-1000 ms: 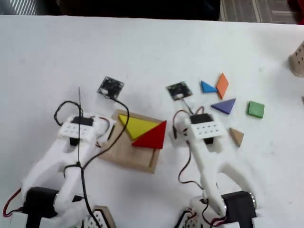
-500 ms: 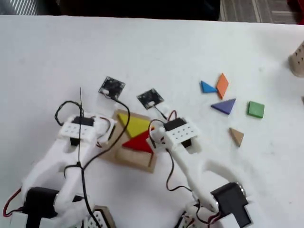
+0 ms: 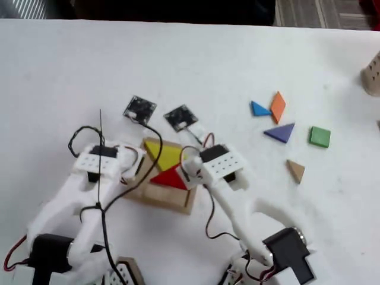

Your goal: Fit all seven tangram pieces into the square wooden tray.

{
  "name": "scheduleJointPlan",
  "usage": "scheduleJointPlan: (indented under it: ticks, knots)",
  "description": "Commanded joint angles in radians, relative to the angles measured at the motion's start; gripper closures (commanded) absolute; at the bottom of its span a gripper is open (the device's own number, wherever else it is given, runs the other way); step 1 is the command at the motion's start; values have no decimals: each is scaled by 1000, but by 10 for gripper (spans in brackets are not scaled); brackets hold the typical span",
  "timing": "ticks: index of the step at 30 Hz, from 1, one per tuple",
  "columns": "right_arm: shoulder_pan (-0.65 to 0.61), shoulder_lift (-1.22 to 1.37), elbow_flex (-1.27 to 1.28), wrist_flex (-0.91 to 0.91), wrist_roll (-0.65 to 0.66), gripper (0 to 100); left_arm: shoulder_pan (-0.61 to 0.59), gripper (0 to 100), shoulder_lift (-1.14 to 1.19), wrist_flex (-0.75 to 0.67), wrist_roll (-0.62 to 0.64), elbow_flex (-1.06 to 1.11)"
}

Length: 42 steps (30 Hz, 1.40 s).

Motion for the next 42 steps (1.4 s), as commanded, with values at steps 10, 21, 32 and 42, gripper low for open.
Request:
scheduleJointPlan:
  ticks: [10, 21, 32, 42]
  knots:
    - [-188, 25, -15, -47, -32, 981, 8, 973, -35, 5, -8, -2]
    - [-326, 88, -49, 15, 3, 981, 10, 973, -35, 3, -8, -2]
    - [-122, -142, 8, 12, -106, 981, -147, 976, -35, -127, 140, -9]
    - [-21, -203, 87, -61, -153, 981, -202, 976, -39, -161, 210, -11]
